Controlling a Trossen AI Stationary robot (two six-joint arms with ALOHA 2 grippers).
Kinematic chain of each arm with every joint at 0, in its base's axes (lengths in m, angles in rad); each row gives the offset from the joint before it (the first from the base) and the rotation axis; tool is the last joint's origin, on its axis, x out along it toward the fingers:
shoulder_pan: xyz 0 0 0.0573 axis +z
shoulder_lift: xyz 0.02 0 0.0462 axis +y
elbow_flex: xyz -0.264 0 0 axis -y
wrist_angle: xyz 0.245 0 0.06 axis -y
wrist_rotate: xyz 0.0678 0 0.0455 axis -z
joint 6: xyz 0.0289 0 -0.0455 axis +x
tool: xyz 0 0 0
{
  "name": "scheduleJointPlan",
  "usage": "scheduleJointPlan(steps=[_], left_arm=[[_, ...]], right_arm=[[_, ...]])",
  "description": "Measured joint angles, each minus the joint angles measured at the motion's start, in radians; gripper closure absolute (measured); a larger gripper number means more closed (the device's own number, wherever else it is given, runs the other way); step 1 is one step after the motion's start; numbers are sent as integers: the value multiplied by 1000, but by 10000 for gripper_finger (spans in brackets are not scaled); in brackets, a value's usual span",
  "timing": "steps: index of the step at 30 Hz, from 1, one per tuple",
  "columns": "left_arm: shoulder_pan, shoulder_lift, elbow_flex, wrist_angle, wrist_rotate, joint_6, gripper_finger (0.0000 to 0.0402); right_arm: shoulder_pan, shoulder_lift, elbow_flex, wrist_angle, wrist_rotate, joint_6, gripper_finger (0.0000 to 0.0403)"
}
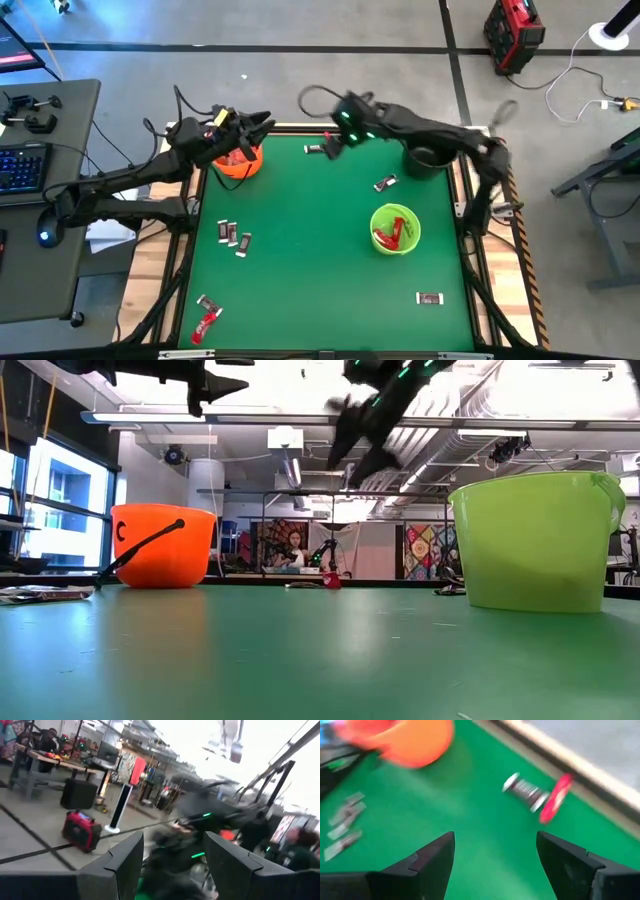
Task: Sort candy by brand, put in halloween buckets
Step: Put the red chocolate bar into the green bucket
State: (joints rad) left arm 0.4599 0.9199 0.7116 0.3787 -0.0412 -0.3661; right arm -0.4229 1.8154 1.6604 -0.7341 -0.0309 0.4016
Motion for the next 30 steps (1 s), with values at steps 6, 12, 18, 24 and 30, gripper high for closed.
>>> scheduleJointPlan(steps=[6,12,18,24,30], left_arm=[[-3,-1,0,116,12,-74,204],[-3,-1,0,146,15,-78,204],[-3,-1,0,144,15,-78,204],[-3,-1,0,143,15,-78,204],[-3,-1,0,142,26,-78,204]], right_arm=[[-68,344,311,-91,90,-73,130],[-103,580,581,-290,220,-78,130],[-127,675,684,-353,191,-61,132],[-145,690,629,-392,88,1,163],[-144,700,604,-376,83,9,215]])
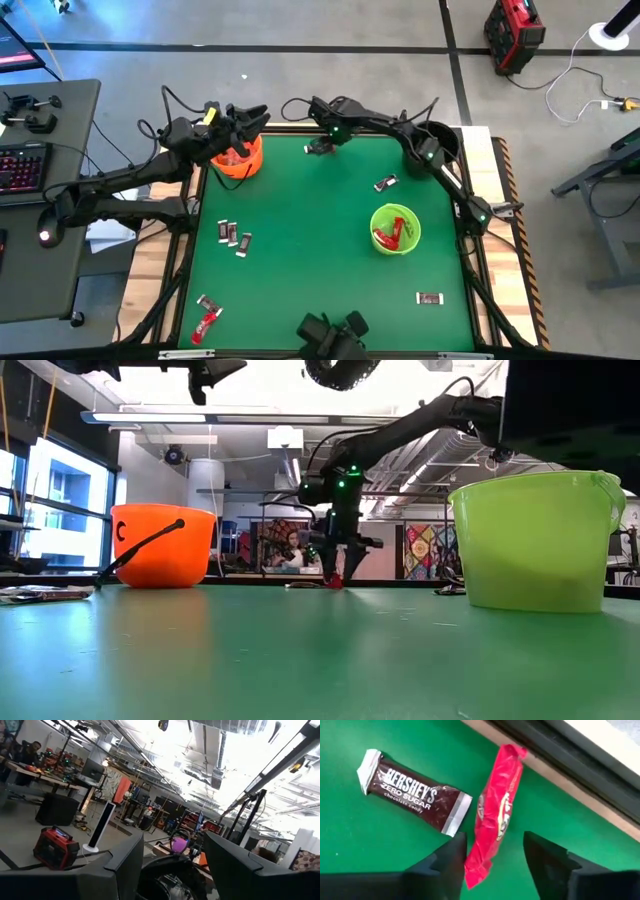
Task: Sort candy by brand, put in halloween buckets
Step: Put the red chocolate bar into the green bucket
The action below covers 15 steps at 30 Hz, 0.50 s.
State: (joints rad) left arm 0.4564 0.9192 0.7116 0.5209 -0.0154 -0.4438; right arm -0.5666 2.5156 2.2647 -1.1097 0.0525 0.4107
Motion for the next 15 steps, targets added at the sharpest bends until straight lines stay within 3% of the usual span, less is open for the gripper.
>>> scheduleJointPlan(steps=[4,9,15], left_arm=[[0,0,0,0,22,-7,204],[0,0,0,0,34,-16,204],[0,-6,0,0,52,-18,204]], right_arm=[[5,0,-3,-15,0,-16,271],[6,-6,4,-55,13,-59,381],[6,-109,6,-124,72,-131,387]])
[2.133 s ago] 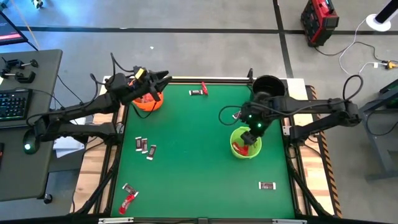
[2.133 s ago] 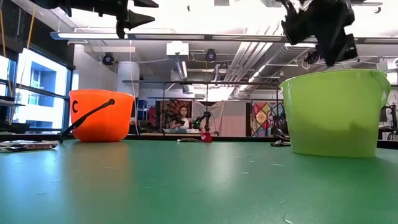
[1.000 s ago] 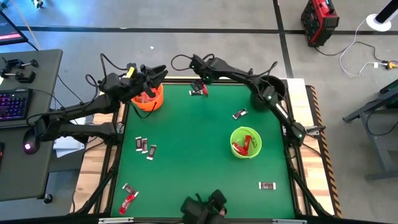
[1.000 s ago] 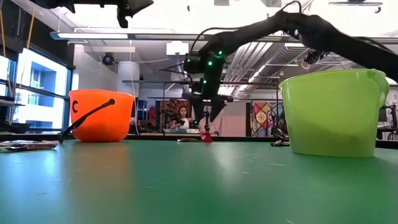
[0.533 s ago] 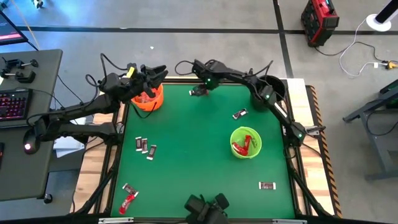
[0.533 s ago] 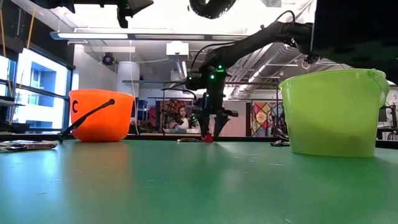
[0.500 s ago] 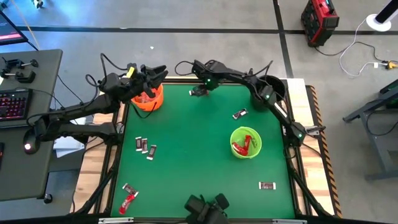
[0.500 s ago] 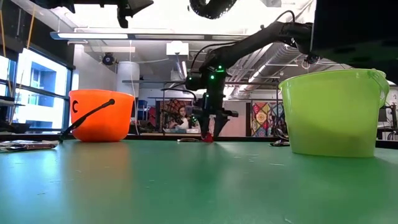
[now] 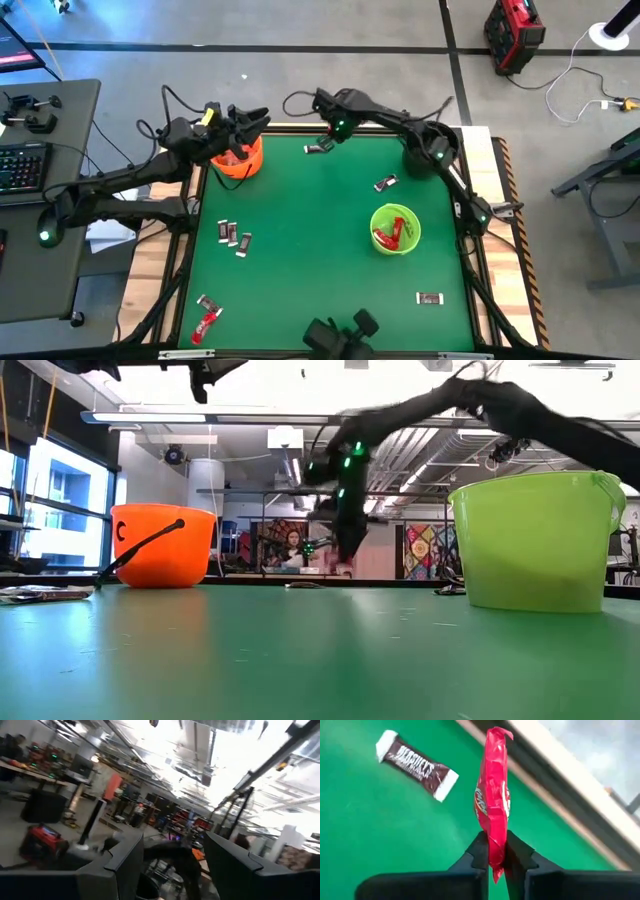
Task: Sort candy by brand, put in halloween buckets
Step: Put the red chocolate bar into the green bucket
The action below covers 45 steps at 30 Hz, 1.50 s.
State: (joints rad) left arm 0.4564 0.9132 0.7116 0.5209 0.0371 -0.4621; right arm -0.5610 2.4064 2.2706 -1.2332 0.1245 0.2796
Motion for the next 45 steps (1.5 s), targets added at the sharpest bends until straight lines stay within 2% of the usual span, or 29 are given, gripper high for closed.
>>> scheduleJointPlan(steps=[4,7,10,13,19,23,27,29,32,35,40,45], left_arm=[[0,-5,0,-2,96,-46,204],[0,-4,0,-11,184,-82,204],[-17,-5,0,-62,225,-103,204],[-47,-4,0,-127,233,-81,204],[-109,-1,-20,-215,243,11,204],[-129,-1,-29,-218,242,10,204],[-153,6,-29,-195,235,-79,204],[-180,10,-29,-154,219,-130,204],[-261,29,-29,-72,181,-157,204],[-395,76,-3,-56,48,-139,204],[-625,239,122,-168,-203,-68,204],[-762,367,313,-362,-342,-97,204]], right_arm=[[5,-137,-22,-73,23,-76,391],[13,-248,-82,-122,-11,-77,391],[39,-392,-217,-120,-34,-45,393],[90,-567,-409,-109,-56,27,393],[275,-929,-794,-65,-107,384,390],[450,-1114,-950,-39,-135,698,393],[621,-1222,-1079,103,-155,947,388],[675,-1234,-1144,172,-144,998,380],[729,-1228,-1241,226,-145,988,366],[762,-1227,-1316,251,-164,976,352],[780,-1231,-1368,253,-157,833,309],[779,-1231,-1360,281,-144,700,249]])
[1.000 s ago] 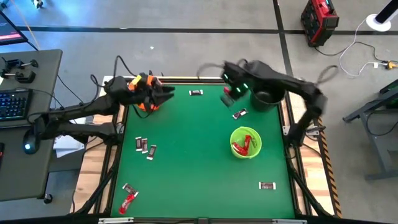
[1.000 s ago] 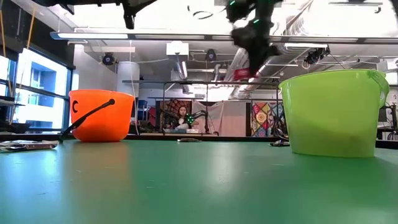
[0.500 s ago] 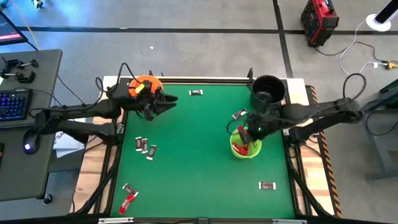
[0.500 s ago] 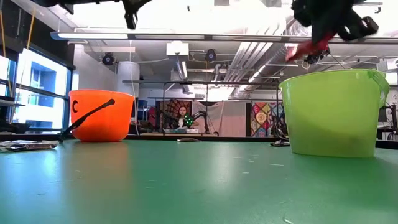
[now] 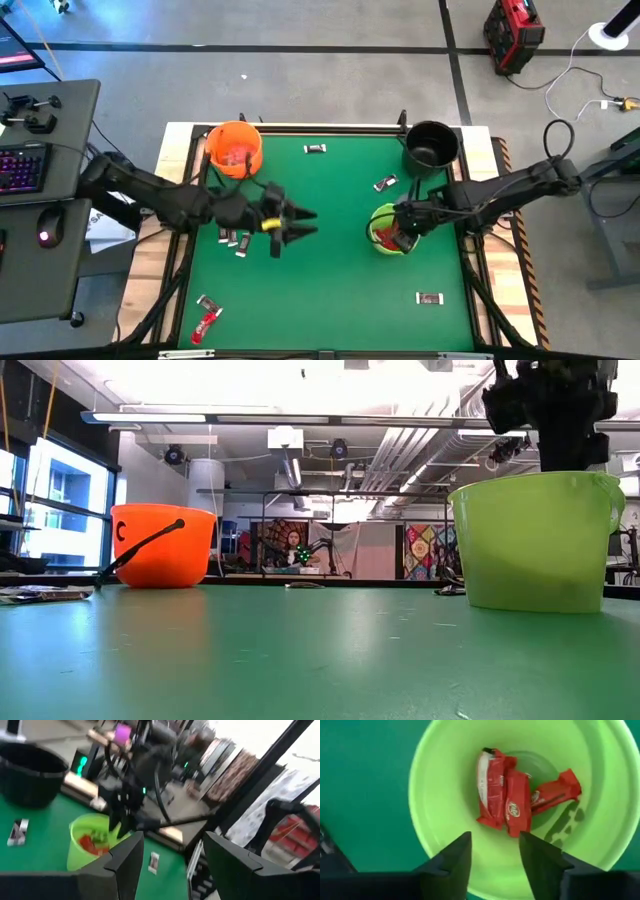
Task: Sort candy by brand, put in halloween buckets
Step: Put the red chocolate bar into the green bucket
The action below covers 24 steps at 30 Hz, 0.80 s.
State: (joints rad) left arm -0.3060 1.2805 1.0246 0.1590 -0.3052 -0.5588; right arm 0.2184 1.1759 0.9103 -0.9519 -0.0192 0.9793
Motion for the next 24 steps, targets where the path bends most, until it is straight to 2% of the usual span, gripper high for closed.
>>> scheduleJointPlan(steps=[4,7,9,11,16,22,24], left_arm=[[-88,69,207,-362,-80,-37,204],[-155,151,352,-689,-77,-104,204],[-201,217,410,-865,-13,-181,203],[-249,274,430,-979,103,-274,200],[-422,409,428,-1091,384,-482,180],[-573,560,427,-1290,566,-731,152],[-601,593,426,-1289,629,-765,145]], right_arm=[[17,-1,37,-1,-27,-50,213],[77,-11,56,38,28,-60,203],[126,-21,57,92,80,-43,202],[167,-23,58,147,127,-24,202],[236,-19,58,239,228,35,201],[247,-17,58,253,253,42,201],[246,-17,58,255,257,41,201]])
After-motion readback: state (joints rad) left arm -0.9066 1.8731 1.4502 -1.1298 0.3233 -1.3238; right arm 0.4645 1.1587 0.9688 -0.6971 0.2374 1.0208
